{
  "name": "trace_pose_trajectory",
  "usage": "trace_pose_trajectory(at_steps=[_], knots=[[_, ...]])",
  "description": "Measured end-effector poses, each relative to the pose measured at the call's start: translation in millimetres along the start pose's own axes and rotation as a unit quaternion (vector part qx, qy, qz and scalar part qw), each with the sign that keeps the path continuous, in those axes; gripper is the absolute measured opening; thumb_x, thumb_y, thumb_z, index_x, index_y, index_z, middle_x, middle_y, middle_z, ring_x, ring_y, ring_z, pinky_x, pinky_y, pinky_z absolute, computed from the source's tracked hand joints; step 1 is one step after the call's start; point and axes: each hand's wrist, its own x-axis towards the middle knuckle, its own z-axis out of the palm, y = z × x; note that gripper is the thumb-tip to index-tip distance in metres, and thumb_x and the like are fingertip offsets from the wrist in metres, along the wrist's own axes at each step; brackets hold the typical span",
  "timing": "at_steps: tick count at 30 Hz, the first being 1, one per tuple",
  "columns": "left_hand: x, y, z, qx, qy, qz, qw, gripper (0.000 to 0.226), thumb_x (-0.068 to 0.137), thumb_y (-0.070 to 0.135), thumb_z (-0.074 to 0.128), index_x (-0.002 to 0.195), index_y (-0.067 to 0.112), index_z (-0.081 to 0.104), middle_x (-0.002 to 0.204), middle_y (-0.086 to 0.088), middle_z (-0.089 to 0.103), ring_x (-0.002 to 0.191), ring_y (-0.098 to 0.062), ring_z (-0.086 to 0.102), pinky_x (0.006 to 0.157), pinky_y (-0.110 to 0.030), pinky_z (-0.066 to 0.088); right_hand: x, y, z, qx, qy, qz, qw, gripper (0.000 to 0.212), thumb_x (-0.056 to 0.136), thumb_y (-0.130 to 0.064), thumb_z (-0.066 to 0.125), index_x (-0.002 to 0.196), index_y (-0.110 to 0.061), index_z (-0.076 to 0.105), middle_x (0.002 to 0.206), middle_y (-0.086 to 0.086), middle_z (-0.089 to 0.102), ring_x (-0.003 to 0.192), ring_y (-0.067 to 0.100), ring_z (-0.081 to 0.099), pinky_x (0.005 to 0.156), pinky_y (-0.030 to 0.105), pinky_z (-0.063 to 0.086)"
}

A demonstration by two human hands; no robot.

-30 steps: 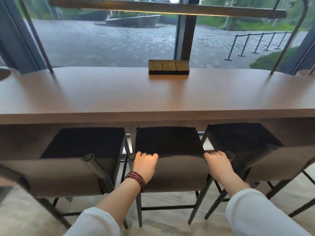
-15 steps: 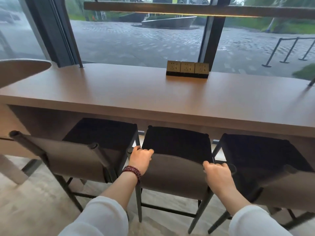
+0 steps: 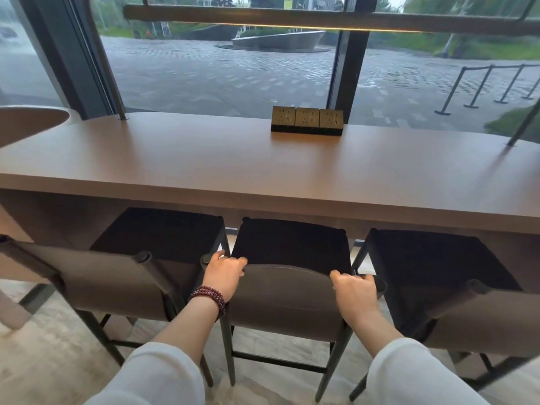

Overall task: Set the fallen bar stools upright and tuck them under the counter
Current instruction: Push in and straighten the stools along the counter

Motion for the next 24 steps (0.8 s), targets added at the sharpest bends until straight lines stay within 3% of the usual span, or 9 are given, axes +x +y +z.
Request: trace_pose_trajectory(at_steps=[2, 5, 8, 9, 10, 12, 13, 19, 24], knots=[[-2, 0, 0, 0.005, -0.005, 0.001, 1.0, 0.033, 0.095, 0.012, 0.049, 0.128, 0.018, 0.052, 0.116, -0.002, 0.067, 0.118, -0.019, 0.056, 0.118, -0.033, 0.014, -1, 1, 1, 0.015, 0.018, -0.011, 1.0, 0.021, 0.081, -0.007, 0.069, 0.098, -0.017, 0.063, 0.079, 0.002, 0.073, 0.076, 0.027, 0.071, 0.083, 0.042, 0.045], [-4, 0, -1, 0.002, -0.016, 0.007, 1.0, 0.033, 0.095, 0.011, 0.047, 0.127, 0.017, 0.052, 0.114, -0.003, 0.067, 0.117, -0.02, 0.056, 0.119, -0.032, 0.013, 0, 3, -3, 0.0, -0.025, -0.003, 1.0, 0.022, 0.087, -0.007, 0.059, 0.106, -0.018, 0.061, 0.088, 0.002, 0.073, 0.085, 0.027, 0.071, 0.089, 0.043, 0.043], [-3, 3, -2, 0.0, -0.017, 0.013, 1.0, 0.033, 0.095, 0.009, 0.045, 0.126, 0.016, 0.053, 0.113, -0.003, 0.067, 0.116, -0.019, 0.057, 0.118, -0.03, 0.012, 4, 8, -2, 0.008, -0.014, -0.025, 1.0, 0.035, 0.047, -0.001, 0.09, 0.071, -0.012, 0.067, 0.049, 0.003, 0.062, 0.041, 0.025, 0.063, 0.058, 0.045, 0.053], [-3, 5, -1, -0.002, -0.015, 0.014, 1.0, 0.033, 0.095, 0.008, 0.045, 0.126, 0.015, 0.053, 0.113, -0.003, 0.067, 0.115, -0.018, 0.057, 0.118, -0.03, 0.011, 6, 10, -1, -0.002, -0.006, -0.025, 1.0, 0.038, 0.044, -0.001, 0.091, 0.072, -0.012, 0.067, 0.049, 0.003, 0.062, 0.04, 0.025, 0.063, 0.057, 0.045, 0.054], [-2, 5, -1, -0.006, -0.014, 0.016, 1.0, 0.034, 0.094, 0.007, 0.045, 0.126, 0.015, 0.053, 0.112, -0.003, 0.068, 0.114, -0.018, 0.058, 0.117, -0.03, 0.011, 6, 12, -2, -0.008, -0.026, -0.026, 0.999, 0.034, 0.057, -0.005, 0.087, 0.084, -0.012, 0.068, 0.06, 0.004, 0.068, 0.052, 0.025, 0.068, 0.067, 0.046, 0.054], [-3, 7, 0, -0.012, -0.012, 0.018, 1.0, 0.036, 0.093, 0.006, 0.046, 0.128, 0.016, 0.051, 0.112, -0.002, 0.067, 0.113, -0.017, 0.058, 0.118, -0.03, 0.011, 8, 15, -2, -0.024, -0.036, -0.02, 0.999, 0.028, 0.089, -0.009, 0.061, 0.116, -0.015, 0.058, 0.095, 0.003, 0.072, 0.088, 0.026, 0.071, 0.091, 0.042, 0.045], [-4, 7, 0, -0.011, -0.01, 0.019, 1.0, 0.037, 0.093, 0.006, 0.047, 0.127, 0.016, 0.051, 0.112, -0.001, 0.067, 0.113, -0.017, 0.058, 0.118, -0.03, 0.011, 9, 16, 0, -0.029, -0.031, -0.022, 0.999, 0.029, 0.094, -0.009, 0.052, 0.122, -0.016, 0.053, 0.103, 0.002, 0.071, 0.097, 0.026, 0.069, 0.095, 0.039, 0.042], [-7, 12, -7, -0.008, -0.025, 0.009, 1.0, 0.032, 0.093, 0.016, 0.049, 0.125, 0.018, 0.051, 0.112, -0.001, 0.066, 0.112, -0.018, 0.057, 0.116, -0.032, 0.016, 4, 14, -5, -0.019, -0.048, -0.016, 0.999, 0.036, 0.095, -0.013, 0.054, 0.129, -0.015, 0.046, 0.113, 0.004, 0.067, 0.107, 0.026, 0.064, 0.099, 0.04, 0.039], [-14, 29, -25, -0.113, -0.018, 0.032, 0.993, 0.05, 0.085, 0.01, 0.048, 0.134, 0.018, 0.043, 0.123, -0.001, 0.06, 0.119, -0.021, 0.052, 0.115, -0.034, 0.021, 0, 19, -15, 0.044, -0.018, -0.04, 0.998, 0.042, 0.094, -0.015, 0.053, 0.134, -0.014, 0.042, 0.118, 0.006, 0.064, 0.112, 0.028, 0.058, 0.096, 0.039, 0.041]])
